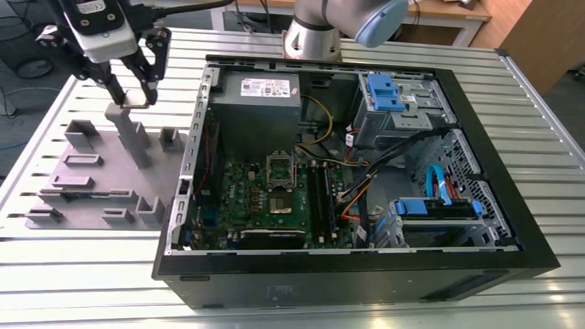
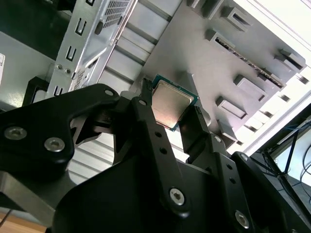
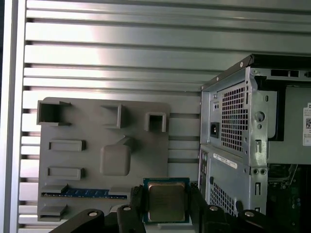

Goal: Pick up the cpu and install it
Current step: 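Pick up the cpu and move it towards the insertion slot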

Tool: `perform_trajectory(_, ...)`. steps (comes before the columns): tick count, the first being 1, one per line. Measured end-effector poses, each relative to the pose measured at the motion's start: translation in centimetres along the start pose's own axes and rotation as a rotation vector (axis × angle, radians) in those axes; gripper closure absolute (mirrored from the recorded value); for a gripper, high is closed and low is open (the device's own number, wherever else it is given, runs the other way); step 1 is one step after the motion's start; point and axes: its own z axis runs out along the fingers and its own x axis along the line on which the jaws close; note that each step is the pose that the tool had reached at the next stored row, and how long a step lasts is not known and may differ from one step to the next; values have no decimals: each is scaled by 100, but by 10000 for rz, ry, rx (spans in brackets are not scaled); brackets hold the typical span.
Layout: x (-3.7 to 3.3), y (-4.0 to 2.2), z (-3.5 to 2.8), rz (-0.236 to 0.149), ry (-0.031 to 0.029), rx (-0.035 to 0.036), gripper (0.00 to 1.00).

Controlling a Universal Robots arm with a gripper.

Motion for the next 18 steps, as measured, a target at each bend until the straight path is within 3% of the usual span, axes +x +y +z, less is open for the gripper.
perform_trajectory(18,-235,-3,11,0,1,0,53)
